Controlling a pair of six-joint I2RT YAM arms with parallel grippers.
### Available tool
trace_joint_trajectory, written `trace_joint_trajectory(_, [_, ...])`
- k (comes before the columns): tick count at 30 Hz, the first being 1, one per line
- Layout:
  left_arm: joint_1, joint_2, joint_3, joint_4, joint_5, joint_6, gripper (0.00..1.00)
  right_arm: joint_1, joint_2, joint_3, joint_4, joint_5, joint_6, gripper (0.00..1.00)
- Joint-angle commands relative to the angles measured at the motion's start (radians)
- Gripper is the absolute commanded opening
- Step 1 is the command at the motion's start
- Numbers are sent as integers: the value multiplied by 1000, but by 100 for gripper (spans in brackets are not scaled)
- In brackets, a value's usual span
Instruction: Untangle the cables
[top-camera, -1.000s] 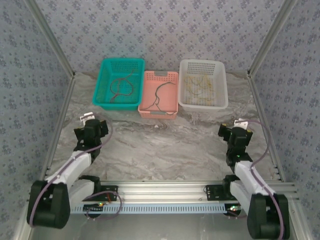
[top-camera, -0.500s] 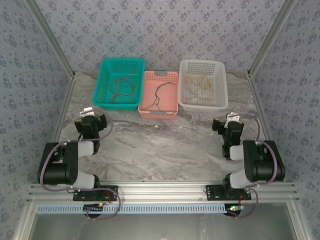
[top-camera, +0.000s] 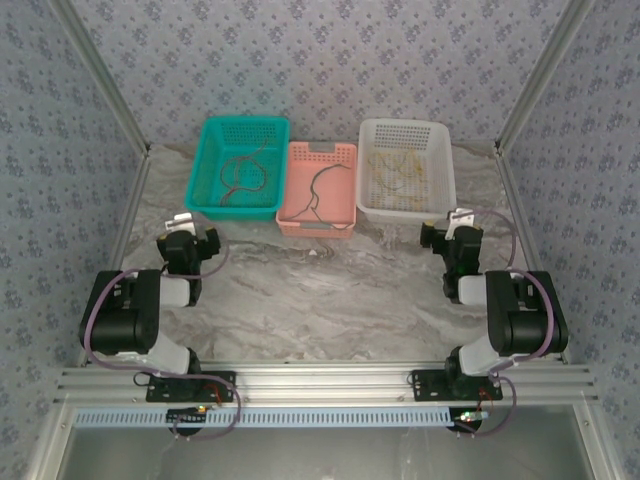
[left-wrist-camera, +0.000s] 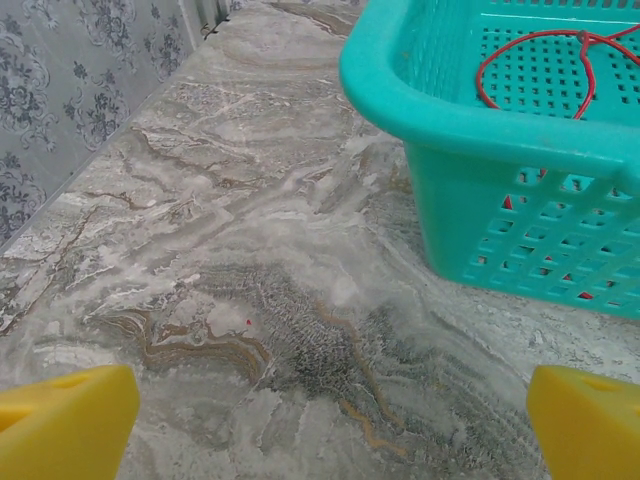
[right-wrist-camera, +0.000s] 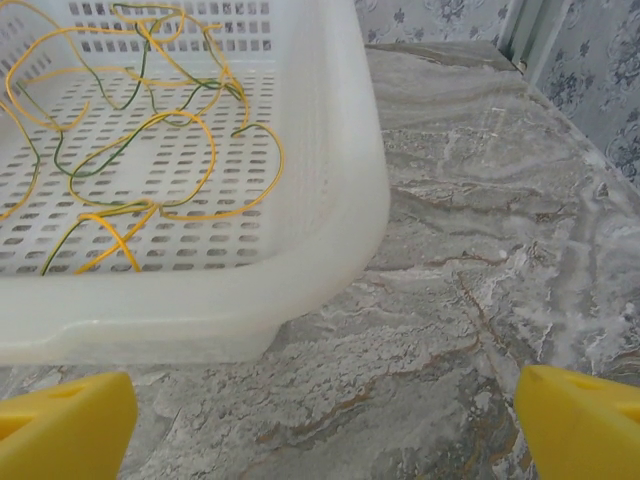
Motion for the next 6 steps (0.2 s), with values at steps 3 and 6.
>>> trace_joint_trajectory(3, [6, -2, 21, 21, 16, 2, 99, 3, 11, 9, -21, 12, -18, 99])
trace_joint_trajectory(6, [6, -2, 23, 16, 13, 3, 99, 0, 12, 7, -17, 7, -16, 99])
